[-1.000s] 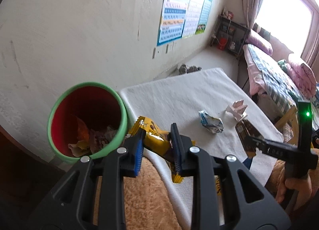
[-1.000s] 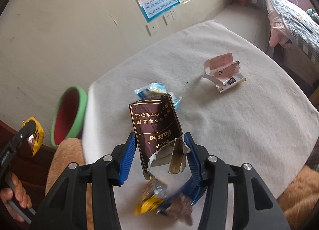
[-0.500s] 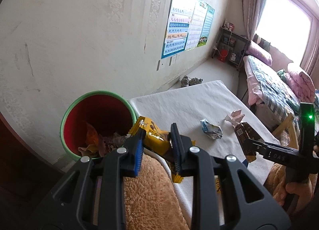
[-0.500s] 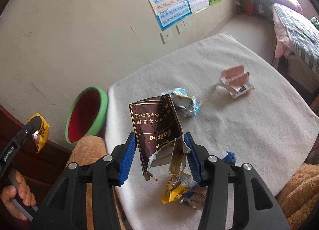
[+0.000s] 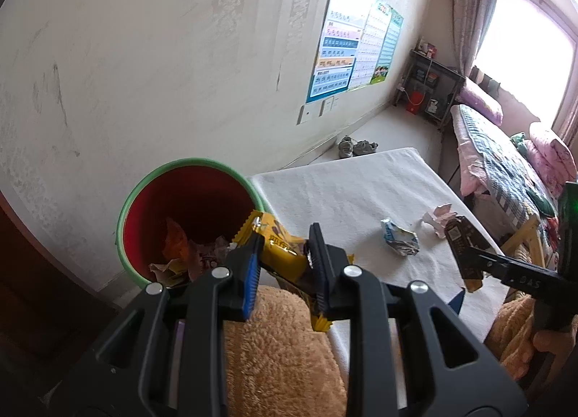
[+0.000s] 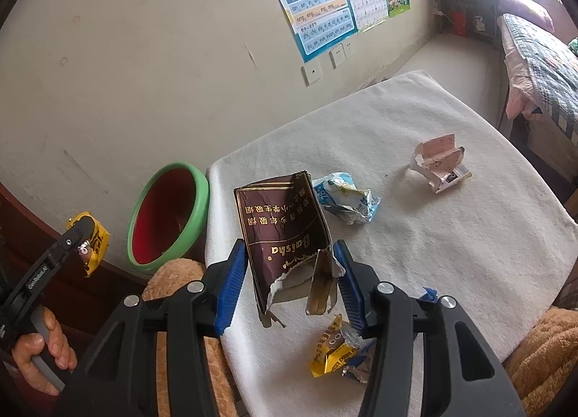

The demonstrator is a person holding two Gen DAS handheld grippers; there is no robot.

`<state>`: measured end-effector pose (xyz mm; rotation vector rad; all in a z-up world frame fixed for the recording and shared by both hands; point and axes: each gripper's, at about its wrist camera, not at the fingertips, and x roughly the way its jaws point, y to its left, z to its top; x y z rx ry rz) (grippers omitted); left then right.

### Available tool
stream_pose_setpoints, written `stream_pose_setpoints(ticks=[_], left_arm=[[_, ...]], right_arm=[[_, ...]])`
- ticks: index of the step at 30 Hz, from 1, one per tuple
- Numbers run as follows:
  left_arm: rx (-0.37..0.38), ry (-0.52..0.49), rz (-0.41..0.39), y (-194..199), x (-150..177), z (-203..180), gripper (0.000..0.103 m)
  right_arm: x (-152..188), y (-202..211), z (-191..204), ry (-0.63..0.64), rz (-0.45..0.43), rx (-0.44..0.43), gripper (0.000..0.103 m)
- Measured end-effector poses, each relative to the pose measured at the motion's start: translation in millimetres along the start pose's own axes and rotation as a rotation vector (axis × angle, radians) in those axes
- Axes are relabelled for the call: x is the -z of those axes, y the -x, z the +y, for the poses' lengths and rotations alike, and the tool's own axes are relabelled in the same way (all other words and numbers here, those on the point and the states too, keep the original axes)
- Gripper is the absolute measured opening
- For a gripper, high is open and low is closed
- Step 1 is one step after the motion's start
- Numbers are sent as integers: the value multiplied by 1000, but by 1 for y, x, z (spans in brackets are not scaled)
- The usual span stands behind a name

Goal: Collect trash
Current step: 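Carry the yellow wrapper with the left tool while the right tool carries the brown box to the bucket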

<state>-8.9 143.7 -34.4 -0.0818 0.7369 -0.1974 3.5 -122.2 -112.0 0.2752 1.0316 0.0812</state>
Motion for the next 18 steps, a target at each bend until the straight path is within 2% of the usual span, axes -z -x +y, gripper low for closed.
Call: stream_pose_setpoints(ticks=[9, 18], left_arm=[[-40, 27, 36, -25, -6, 22, 25], [-83, 56, 59, -47, -15, 52, 25]], right_arm=[[-20, -20, 21, 24, 28, -40, 47], [-47, -55, 68, 84, 63, -103, 47]])
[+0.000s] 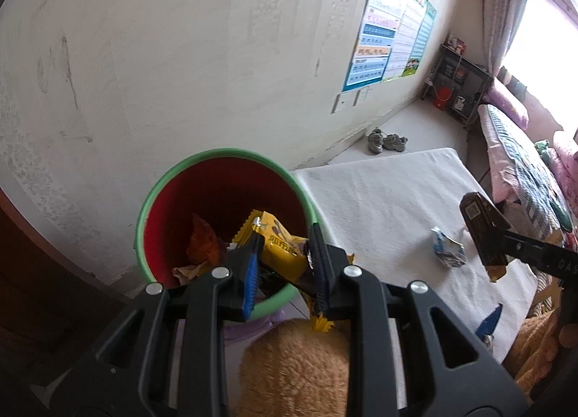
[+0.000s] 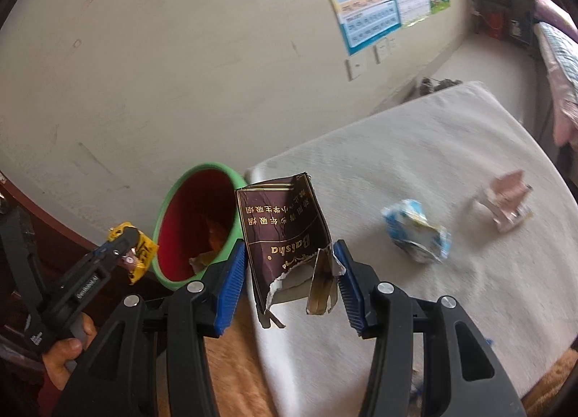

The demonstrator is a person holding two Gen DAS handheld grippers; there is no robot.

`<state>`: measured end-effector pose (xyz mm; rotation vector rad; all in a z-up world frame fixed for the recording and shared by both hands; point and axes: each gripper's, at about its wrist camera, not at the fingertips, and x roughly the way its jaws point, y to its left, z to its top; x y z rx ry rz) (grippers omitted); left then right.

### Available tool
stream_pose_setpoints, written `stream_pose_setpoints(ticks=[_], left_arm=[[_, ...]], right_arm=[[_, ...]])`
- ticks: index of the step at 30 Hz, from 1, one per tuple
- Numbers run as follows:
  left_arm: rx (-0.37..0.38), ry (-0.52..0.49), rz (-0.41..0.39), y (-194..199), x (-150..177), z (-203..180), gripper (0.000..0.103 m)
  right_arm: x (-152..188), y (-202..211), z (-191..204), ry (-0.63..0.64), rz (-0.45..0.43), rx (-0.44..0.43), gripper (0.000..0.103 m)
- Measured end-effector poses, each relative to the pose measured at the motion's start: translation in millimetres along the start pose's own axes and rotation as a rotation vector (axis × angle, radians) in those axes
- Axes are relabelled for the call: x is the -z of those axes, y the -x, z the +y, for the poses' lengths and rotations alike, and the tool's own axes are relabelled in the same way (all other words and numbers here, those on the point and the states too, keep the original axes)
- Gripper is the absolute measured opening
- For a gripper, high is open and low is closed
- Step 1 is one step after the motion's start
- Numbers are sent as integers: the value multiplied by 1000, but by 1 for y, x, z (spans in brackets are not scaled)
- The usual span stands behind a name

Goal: Collect trash
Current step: 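Carry the yellow wrapper with the left tool while the right tool carries the brown box to the bucket, then open both tools over the red bucket to drop the yellow wrapper and brown box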

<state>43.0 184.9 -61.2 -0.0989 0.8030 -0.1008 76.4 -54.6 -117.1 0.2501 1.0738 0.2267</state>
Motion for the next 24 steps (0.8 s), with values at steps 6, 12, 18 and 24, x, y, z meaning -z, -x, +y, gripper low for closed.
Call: stream_pose_setpoints(ticks=[6, 12, 18, 24], left_arm=[[-33, 28, 4, -8, -6, 23, 25], [-48, 70, 22, -18, -6, 42, 25], [-61, 74, 48, -28, -3, 51, 25], [-71, 95, 72, -39, -3, 62, 25]], right_arm=[[-16, -25, 31, 57, 26, -42, 48], [-27, -46, 62, 110, 45, -76, 48], [-33, -70, 85, 149, 79, -94, 48], [-36, -89, 98, 168, 113, -100, 49]])
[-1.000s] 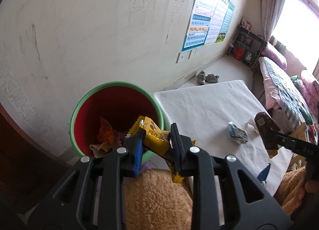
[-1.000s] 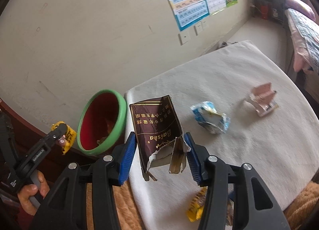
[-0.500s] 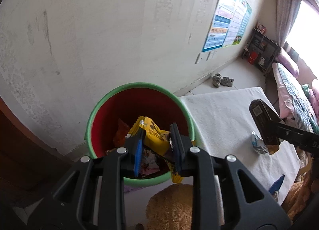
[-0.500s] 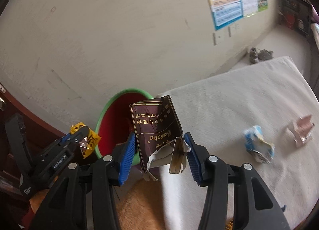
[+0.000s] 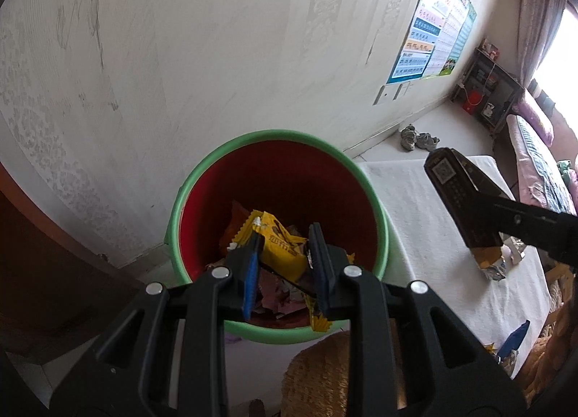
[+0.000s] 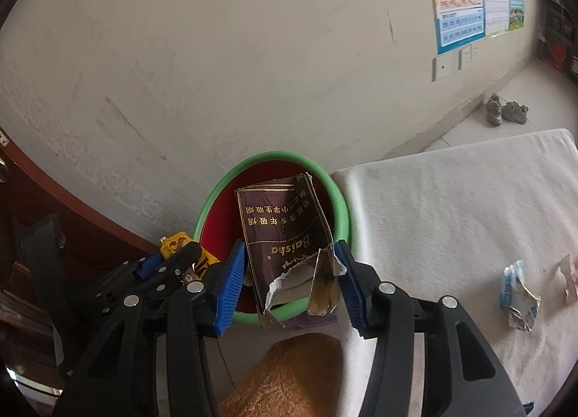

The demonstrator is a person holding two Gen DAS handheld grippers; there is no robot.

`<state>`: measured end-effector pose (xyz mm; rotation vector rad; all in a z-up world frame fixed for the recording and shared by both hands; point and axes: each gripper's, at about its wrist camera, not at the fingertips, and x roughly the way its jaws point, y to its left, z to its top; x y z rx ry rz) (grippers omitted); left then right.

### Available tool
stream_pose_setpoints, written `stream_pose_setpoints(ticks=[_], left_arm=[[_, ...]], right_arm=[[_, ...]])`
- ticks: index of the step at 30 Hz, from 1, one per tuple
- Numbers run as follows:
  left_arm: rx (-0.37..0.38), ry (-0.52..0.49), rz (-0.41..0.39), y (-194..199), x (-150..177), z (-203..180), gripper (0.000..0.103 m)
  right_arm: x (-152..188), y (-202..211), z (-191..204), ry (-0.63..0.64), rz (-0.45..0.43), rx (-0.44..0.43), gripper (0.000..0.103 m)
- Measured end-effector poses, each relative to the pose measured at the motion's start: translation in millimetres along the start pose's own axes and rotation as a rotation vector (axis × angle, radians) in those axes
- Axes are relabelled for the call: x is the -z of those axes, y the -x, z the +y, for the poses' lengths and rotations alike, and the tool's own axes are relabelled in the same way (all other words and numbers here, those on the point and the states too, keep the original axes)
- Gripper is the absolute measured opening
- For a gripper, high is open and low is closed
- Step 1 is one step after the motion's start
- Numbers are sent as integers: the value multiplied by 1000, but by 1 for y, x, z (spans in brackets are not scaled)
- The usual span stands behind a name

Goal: Collect trash
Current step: 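Open both tools over the red bucket to drop the yellow wrapper and brown box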

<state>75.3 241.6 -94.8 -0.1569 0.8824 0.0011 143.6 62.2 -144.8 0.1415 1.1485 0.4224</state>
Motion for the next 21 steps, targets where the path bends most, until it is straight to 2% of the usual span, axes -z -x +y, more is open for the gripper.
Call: stream_pose_setpoints(ticks=[14, 16, 17, 18, 21], left_arm=[[9, 51, 46, -25, -6, 16, 26], [-1, 53, 42, -26, -5, 18, 46], [-7, 54, 35, -26, -4, 18, 58], [-14, 56, 24, -24, -4, 19, 58], [-25, 64, 30, -25, 0, 19, 58]], right_arm=[[-13, -27, 13, -12, 31, -17, 49], [-14, -28, 12, -31, 20, -34, 53], [-15, -28, 11, -42, 14, -44, 59], [-16, -28, 10, -49, 9, -48, 63], [-13, -23, 5, -62, -5, -46, 63]])
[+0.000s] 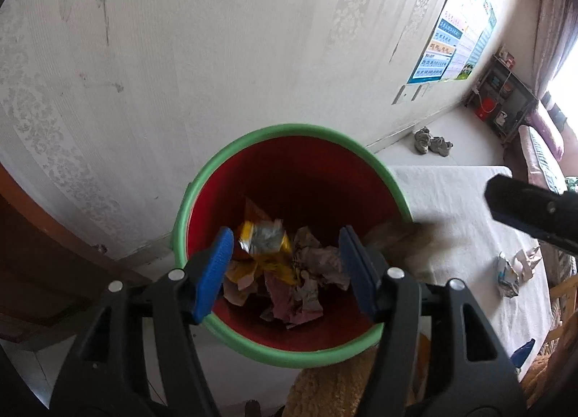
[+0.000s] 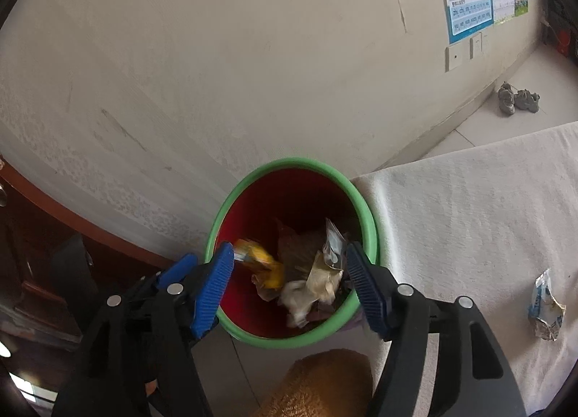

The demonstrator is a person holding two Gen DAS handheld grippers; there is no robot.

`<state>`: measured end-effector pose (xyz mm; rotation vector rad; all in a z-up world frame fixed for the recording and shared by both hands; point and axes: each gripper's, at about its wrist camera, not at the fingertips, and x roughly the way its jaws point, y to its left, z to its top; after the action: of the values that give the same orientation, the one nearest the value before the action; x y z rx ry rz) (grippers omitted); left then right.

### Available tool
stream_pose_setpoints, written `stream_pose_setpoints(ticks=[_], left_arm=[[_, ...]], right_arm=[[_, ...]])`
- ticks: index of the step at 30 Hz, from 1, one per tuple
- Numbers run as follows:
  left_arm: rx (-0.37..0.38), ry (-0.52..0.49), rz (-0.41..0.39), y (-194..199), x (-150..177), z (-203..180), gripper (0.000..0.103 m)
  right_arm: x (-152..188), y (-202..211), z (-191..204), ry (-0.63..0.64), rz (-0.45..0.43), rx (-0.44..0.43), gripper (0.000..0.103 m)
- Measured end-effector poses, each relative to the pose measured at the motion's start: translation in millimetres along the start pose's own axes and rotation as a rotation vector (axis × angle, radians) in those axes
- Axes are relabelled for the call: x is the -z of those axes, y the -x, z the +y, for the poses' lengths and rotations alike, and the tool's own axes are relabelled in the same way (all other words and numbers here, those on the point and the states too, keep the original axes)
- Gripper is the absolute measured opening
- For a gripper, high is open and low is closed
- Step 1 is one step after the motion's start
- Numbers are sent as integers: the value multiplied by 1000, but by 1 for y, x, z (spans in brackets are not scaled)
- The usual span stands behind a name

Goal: Collect trash
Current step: 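Open both tools over the red bucket to drop the yellow wrapper and brown box, then move both open tools away from the bucket back toward the table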

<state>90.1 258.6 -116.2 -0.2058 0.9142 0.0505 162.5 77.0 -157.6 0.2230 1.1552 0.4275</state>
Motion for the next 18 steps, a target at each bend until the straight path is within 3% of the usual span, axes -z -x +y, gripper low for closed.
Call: stream_pose_setpoints(ticks=[5, 11, 18], left_arm=[[13, 5, 23, 1, 12, -5, 58], [53, -41, 42, 7, 28, -28, 58], [180, -119, 71, 20, 52, -86, 63]], right_arm=[[19, 23, -16, 6, -23, 50, 64], [71, 73, -67, -33, -66, 178, 71], [151, 127, -168, -299, -45, 337, 73]])
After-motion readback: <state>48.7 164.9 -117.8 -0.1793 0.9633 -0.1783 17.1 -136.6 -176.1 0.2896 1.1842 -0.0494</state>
